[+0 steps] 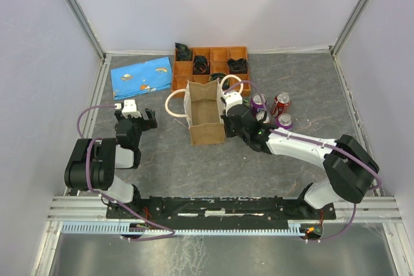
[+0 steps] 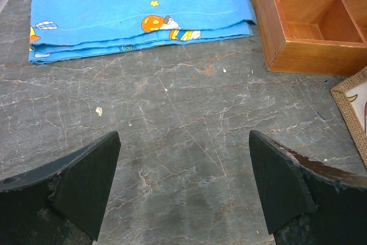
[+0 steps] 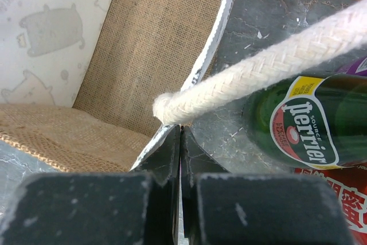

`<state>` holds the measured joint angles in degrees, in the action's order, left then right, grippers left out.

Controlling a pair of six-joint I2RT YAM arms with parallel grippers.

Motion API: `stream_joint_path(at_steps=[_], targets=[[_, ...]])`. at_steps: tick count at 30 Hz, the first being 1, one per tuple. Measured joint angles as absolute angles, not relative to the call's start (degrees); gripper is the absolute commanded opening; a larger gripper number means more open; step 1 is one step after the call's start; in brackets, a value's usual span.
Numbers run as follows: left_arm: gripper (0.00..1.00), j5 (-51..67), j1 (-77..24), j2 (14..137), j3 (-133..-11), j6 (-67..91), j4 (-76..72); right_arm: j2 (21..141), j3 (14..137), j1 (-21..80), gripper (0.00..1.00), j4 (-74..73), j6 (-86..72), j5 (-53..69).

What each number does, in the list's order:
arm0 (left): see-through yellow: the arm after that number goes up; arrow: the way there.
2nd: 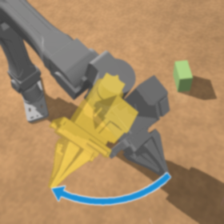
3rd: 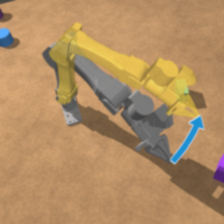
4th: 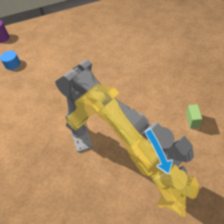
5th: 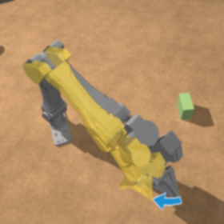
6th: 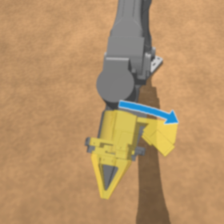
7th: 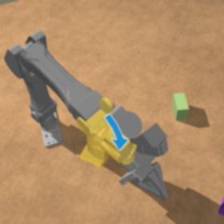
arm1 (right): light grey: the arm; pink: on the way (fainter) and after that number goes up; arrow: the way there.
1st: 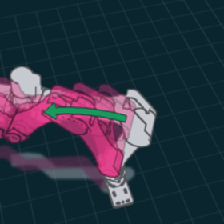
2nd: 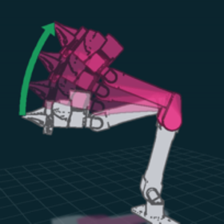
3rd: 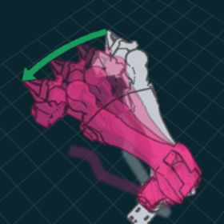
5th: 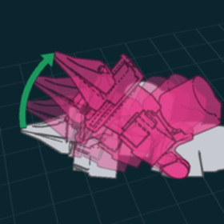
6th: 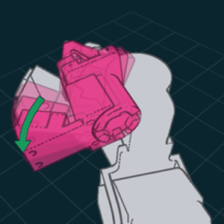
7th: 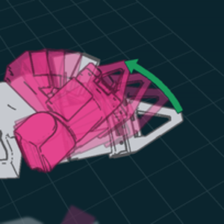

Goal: Take the beverage out of the canvas bag

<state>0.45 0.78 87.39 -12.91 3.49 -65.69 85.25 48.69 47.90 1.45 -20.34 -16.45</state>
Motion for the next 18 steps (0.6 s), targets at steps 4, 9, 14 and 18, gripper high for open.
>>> stream_joint_path(at_steps=[4, 9, 14, 18], targets=[[0.99, 0.4, 0.8, 87.4, -12.9, 3.5, -65.7, 85.6, 49.0, 47.9, 0.00, 1.8, -20.4, -15.3], [0.99, 0.4, 0.8, 87.4, -12.9, 3.5, -65.7, 86.8, 49.7, 47.9, 0.00, 2.2, -20.4, -14.7], [0.99, 0.4, 0.8, 87.4, -12.9, 3.5, -65.7, 86.3, 49.8, 47.9, 0.00, 0.8, -20.3, -15.0], [0.99, 0.4, 0.8, 87.4, -12.9, 3.5, -65.7, 81.8, 49.6, 47.9, 0.18, -3.1, -20.0, -15.2]])
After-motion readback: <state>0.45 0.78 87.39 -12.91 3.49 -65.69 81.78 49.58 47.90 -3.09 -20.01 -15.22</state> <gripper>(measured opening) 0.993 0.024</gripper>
